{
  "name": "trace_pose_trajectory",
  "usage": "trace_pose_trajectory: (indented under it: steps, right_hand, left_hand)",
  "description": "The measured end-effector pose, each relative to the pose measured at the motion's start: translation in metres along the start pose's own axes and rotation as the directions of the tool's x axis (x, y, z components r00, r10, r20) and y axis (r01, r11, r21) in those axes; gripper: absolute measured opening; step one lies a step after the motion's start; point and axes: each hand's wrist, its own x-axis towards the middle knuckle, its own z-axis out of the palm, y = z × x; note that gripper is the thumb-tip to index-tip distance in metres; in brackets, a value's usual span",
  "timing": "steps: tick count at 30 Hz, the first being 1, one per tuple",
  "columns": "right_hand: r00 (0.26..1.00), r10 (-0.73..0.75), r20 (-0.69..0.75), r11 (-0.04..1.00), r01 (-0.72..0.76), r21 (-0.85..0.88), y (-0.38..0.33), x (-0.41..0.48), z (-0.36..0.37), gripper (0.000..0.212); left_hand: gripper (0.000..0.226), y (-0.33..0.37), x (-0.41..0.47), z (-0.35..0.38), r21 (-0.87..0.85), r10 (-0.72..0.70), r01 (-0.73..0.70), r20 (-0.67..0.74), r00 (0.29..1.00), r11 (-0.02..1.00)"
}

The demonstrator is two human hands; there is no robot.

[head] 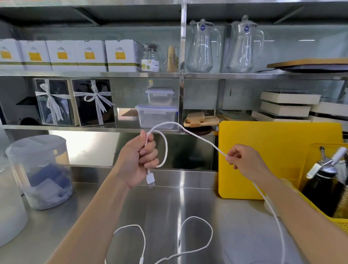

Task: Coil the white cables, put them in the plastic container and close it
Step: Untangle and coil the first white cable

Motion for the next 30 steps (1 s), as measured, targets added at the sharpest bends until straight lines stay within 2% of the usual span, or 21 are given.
trace_pose_trajectory:
  steps: [5,6,9,11,14,17,19,22,25,27,30]
  right_hand:
    - [0.988,0.078,0.133,0.997,-0.077,-0.016,0.013,-0.005,0.018,0.004]
    - [0.987,0.06,0.15,0.998,-0.06,-0.002,0.012,-0.007,0.02,0.01]
    - [0.987,-0.124,0.106,0.985,0.11,0.13,-0.006,-0.02,0.018,0.04]
    - [0.951,-0.287,0.112,0.938,0.256,0.236,-0.031,-0.029,0.013,0.041]
    - [0.879,-0.42,0.223,0.87,0.32,0.375,-0.058,-0.037,0.017,0.029]
    - [0.859,-0.504,0.088,0.818,0.442,0.369,-0.066,-0.04,0.027,0.019]
    - [0.864,-0.503,-0.023,0.807,0.479,0.346,-0.065,-0.039,0.032,0.018]
    - [0.884,-0.464,-0.05,0.784,0.436,0.441,-0.067,-0.039,0.036,0.017]
    - [0.941,-0.338,-0.005,0.805,0.292,0.516,-0.062,-0.04,0.038,0.018]
    - [0.965,-0.247,0.083,0.827,0.165,0.537,-0.05,-0.042,0.037,0.017]
    - [0.957,-0.162,0.24,0.79,-0.02,0.613,-0.031,-0.051,0.039,0.012]
  left_hand:
    - [0.036,-0.008,-0.002,0.009,0.142,-0.061,0.059,0.014,0.998,0.988]
    - [0.036,-0.009,-0.003,0.011,0.18,-0.086,0.08,0.027,0.996,0.98]
    - [0.035,-0.018,-0.005,0.015,0.335,-0.18,0.146,0.072,0.981,0.931]
    - [0.036,-0.025,-0.005,0.021,0.411,-0.229,0.172,0.093,0.969,0.895]
    - [0.036,-0.031,-0.004,0.03,0.406,-0.27,0.202,0.118,0.956,0.891]
    - [0.038,-0.035,-0.006,0.035,0.372,-0.268,0.197,0.149,0.952,0.907]
    - [0.043,-0.036,-0.008,0.037,0.388,-0.258,0.185,0.147,0.955,0.903]
    - [0.041,-0.036,-0.012,0.035,0.359,-0.249,0.174,0.175,0.952,0.917]
    - [0.034,-0.032,-0.015,0.03,0.114,-0.196,0.177,0.177,0.965,0.978]
    - [0.035,-0.027,-0.014,0.025,-0.022,-0.14,0.143,0.108,0.984,0.989]
    - [0.04,-0.019,-0.012,0.021,-0.102,-0.077,0.078,0.017,0.997,0.992]
